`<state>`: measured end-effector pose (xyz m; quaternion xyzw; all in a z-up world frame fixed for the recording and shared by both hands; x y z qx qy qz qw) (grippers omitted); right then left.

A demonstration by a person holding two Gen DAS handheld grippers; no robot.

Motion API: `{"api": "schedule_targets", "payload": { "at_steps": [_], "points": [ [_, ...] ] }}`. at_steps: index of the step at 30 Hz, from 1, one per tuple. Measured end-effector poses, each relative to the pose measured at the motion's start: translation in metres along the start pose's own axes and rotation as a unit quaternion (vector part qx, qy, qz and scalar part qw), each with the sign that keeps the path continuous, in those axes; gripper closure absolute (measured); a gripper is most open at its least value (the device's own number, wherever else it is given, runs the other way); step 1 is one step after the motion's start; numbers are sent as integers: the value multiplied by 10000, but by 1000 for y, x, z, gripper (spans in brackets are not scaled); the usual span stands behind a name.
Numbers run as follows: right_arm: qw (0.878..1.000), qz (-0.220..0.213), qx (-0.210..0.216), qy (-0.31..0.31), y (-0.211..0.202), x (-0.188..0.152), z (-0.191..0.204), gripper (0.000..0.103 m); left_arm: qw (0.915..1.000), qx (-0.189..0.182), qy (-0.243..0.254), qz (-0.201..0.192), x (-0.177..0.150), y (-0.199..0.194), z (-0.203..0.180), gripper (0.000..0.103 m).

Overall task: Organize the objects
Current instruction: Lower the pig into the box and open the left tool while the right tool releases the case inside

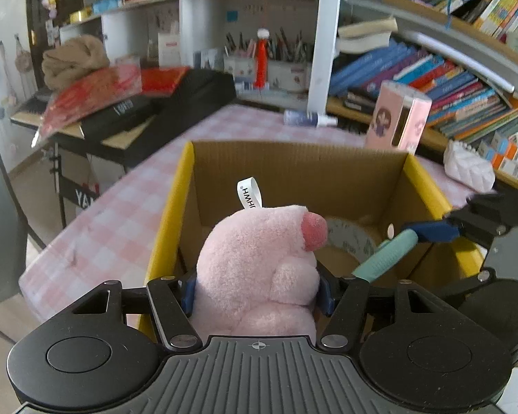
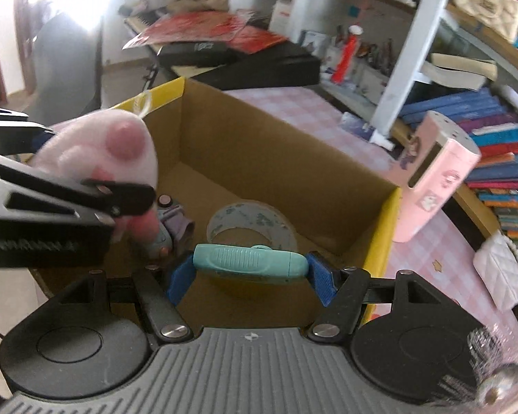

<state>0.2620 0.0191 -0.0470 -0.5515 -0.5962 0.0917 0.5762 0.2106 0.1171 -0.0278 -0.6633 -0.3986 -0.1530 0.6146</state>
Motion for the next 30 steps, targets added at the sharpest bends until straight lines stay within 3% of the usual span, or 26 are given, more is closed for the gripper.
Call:
{"api": "schedule_targets", "payload": {
  "at_steps": [13, 23, 27, 30],
  "points": [
    [9955, 541, 408, -668, 20, 3, 10, 35, 9975, 257, 657, 70, -4, 11, -16, 41],
    [9950, 583, 519, -619, 22, 4, 9, 35, 9987, 209, 455, -10, -4, 7, -13, 36],
    [9965, 435, 387, -602, 17, 4, 9, 34, 9995, 155, 227, -150, -4, 2, -8, 23],
    [9978, 296, 247, -546, 11, 3, 9, 31, 9996, 39, 121, -238, -3, -6, -5, 23]
  ]
}}
Point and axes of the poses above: each gripper's, at about its wrist camera, not at the fingertips, and y roughly the way its jaws point, z to its left, x to its top, the point moved 3 cm from there along y, roughly the way its jaws point, and after that the axes turned 13 degrees about -y, right-handed, at the moved point
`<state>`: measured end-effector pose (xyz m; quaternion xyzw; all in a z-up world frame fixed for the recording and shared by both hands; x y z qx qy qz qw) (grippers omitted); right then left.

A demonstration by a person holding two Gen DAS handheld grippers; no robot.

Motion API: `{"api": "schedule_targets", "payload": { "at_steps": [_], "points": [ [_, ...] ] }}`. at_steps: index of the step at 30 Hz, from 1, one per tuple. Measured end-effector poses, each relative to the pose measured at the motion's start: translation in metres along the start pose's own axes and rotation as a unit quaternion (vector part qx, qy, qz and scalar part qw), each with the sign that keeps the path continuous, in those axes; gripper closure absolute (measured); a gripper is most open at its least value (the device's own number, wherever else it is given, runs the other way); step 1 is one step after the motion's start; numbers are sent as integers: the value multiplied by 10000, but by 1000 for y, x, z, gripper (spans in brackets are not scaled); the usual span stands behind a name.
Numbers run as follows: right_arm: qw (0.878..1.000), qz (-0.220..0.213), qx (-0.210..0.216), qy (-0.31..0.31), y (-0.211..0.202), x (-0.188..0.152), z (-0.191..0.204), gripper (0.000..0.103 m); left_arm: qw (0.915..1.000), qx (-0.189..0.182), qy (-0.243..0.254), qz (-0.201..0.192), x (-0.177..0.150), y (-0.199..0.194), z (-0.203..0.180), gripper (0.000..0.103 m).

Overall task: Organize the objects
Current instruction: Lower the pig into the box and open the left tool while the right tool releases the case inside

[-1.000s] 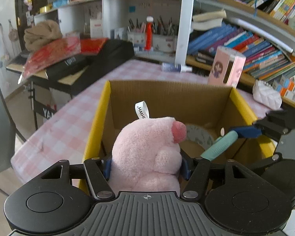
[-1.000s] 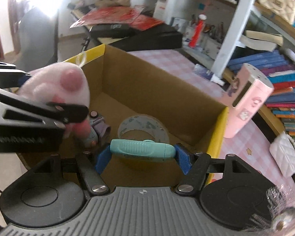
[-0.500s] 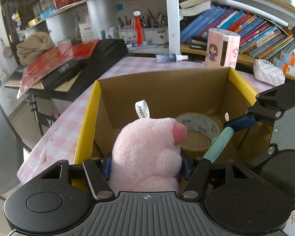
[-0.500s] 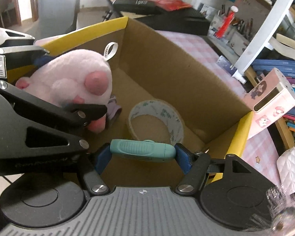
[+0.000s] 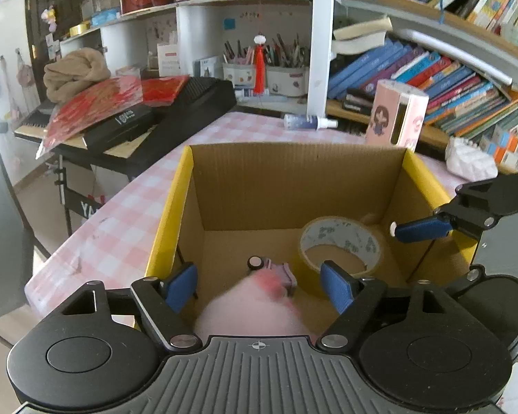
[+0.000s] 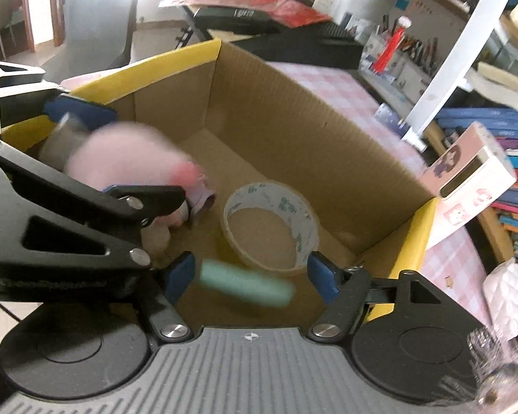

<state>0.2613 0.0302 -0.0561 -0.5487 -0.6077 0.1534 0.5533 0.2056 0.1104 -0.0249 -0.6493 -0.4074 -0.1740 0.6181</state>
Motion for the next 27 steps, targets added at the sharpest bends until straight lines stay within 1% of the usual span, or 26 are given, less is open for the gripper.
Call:
{"api": "schedule_targets", "payload": {
  "at_steps": [2, 6, 13, 17, 19, 21, 22, 23, 27],
  "points": [
    [9999, -101, -21, 99, -6, -1, 0, 30, 9999, -59, -28, -106, 0, -7, 1, 22],
    [9988, -313, -261, 266, -23, -3, -1, 29, 9991, -173, -144, -364, 2, -25, 2, 21],
    [9910, -913, -691, 698, -67, -7, 2, 30, 9942, -311, -479, -910, 4, -61, 13, 19],
    [9819, -1238, -1059, 961, -91, -14, 8, 30, 9918, -279, -664, -1059, -1, -73, 23, 19],
    [9756, -1389, -1304, 1090, -101, -19, 12, 29, 9909, -256, -739, -1096, -4, -78, 27, 19],
    [9679, -1497, -1556, 1289, -111, -26, 14, 26, 9903, -242, -780, -1123, -9, -84, 31, 19],
    [9641, -1539, -1656, 1392, -115, -29, 15, 24, 9902, -237, -780, -1134, -11, -86, 32, 19],
    [9595, -1588, -1764, 1515, -120, -32, 17, 24, 9902, -235, -766, -1145, -14, -89, 33, 19],
    [9480, -1646, -1992, 1861, -131, -44, 24, 24, 9906, -233, -687, -1158, -25, -99, 37, 19]
  ]
}}
Point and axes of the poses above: each gripper's, at about its wrist camera, not at the fingertips, and y roughly the way its jaws point, z to its left, x to its top, the point moved 3 cm from there along y, roughly the way its jaws point, and after that the axes turned 13 degrees about -y, right-handed, at the moved point
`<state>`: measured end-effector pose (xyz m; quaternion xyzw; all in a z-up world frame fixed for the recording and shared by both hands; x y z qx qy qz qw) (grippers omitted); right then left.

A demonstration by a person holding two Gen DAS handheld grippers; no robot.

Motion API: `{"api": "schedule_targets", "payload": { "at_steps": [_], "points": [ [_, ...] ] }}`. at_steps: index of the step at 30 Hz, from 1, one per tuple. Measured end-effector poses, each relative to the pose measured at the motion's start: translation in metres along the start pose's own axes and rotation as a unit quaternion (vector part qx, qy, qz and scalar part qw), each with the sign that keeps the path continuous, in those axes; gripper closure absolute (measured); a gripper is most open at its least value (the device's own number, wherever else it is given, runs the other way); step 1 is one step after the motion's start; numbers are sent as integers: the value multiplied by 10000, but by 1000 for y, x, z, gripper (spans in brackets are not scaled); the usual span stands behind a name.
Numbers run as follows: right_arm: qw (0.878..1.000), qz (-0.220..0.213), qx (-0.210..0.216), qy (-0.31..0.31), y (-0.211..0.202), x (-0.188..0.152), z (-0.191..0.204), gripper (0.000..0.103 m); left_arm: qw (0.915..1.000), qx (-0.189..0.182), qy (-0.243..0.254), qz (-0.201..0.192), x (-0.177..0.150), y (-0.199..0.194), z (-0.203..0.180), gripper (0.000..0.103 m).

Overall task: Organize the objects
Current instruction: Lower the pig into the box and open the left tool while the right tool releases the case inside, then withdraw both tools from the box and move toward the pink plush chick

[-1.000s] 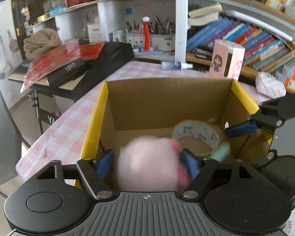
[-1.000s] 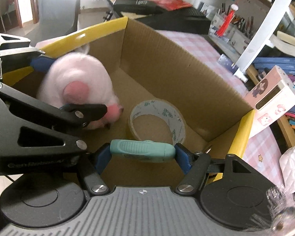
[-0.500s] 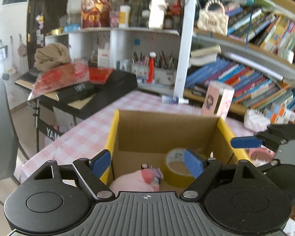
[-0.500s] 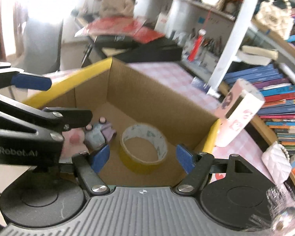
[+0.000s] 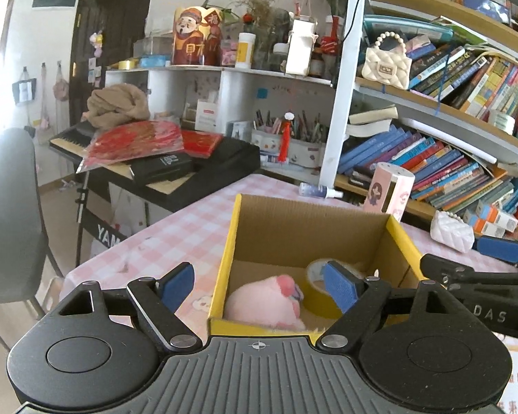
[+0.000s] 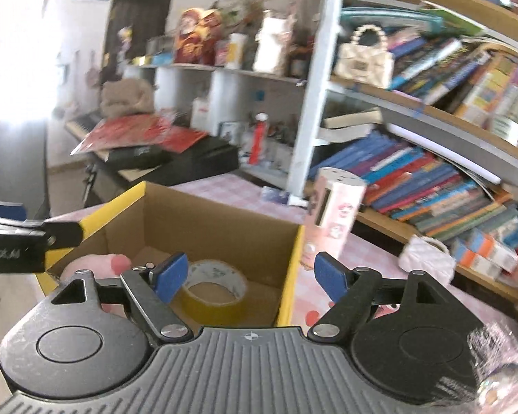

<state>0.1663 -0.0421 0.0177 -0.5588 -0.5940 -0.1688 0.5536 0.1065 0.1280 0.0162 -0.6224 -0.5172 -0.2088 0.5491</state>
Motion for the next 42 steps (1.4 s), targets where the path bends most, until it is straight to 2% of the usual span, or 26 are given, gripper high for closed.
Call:
{"api": "schedule_targets", "payload": {
  "at_steps": [7, 16, 30, 42],
  "points": [
    [9988, 282, -267, 296, -25, -23, 16, 19, 9996, 120, 230, 71, -20, -23, 11, 17],
    [9952, 766, -322, 512, -59, -58, 47, 18, 9984, 239, 355, 368, -48, -53, 28, 16],
    [9930, 1036, -204, 532, -95, -83, 84, 14, 9949, 307, 574, 774, -80, -83, 42, 15],
    [9891, 1250, -365, 694, -116, -104, 89, 12, 9921, 93, 780, 977, -98, -96, 37, 15]
  ]
}}
Point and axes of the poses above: each gripper's, at about its wrist camera, not at the fingertips, and y roughly the way its jaws point, z to its left, x to its top, the point moved 3 cm from there along y, roughly the way its jaws point, and after that the axes turned 13 degrees about -y, right-handed, at the moved point
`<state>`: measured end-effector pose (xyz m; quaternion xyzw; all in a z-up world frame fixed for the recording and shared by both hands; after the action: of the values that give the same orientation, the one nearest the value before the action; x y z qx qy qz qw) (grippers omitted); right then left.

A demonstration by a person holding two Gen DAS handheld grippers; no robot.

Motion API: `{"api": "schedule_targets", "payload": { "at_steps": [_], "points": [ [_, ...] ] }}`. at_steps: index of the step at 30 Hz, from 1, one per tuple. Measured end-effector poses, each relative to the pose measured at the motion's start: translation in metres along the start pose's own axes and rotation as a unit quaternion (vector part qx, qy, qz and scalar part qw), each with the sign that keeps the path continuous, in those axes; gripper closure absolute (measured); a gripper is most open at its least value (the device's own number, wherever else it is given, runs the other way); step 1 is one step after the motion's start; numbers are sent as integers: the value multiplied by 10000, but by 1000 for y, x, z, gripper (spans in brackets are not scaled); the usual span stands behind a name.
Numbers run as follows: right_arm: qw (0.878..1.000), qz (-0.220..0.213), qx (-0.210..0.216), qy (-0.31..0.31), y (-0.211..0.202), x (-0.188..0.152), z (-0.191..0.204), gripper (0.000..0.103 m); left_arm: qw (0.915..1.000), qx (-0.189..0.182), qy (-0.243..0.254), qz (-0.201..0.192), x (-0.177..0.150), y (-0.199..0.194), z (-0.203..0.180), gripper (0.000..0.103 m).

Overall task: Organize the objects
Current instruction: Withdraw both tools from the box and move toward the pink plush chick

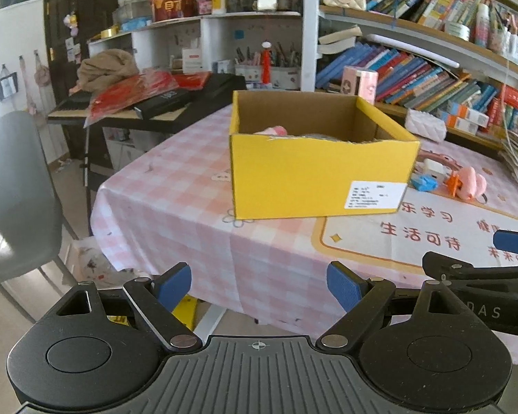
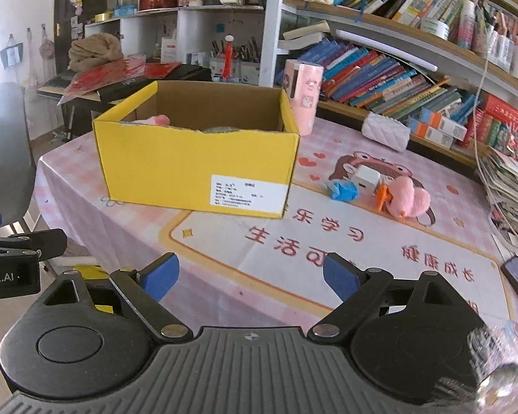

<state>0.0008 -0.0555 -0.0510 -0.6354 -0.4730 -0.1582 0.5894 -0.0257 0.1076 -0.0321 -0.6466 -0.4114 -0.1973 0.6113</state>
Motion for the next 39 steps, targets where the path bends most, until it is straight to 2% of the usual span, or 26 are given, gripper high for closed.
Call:
{"api": "schedule_targets", "payload": {
  "at_steps": [20, 31, 39],
  "points": [
    [9956, 237, -734, 534, -18, -25, -35, 11, 9962, -672, 539, 147, -4, 7, -41, 15],
    [9895, 425, -1123, 810, -18, -39, -70, 10, 9907, -1028, 840, 289, -4, 24, -83, 15],
    [9860, 567, -1248, 947, -7, -44, -106, 10, 9884, -1133, 942, 363, -1, 41, -120, 15]
  ]
}}
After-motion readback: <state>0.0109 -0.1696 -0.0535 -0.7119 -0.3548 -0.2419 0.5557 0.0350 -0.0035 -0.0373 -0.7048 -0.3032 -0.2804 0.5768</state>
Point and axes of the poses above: each gripper's, at about its wrist camera, not at the fingertips, and y roughly the way its jaws point, z to its left, x to its top, the point moved 3 cm from there along y, roughly the way its jaws point, and after that the axes turned 13 degrees about -y, right-handed, at the moved point
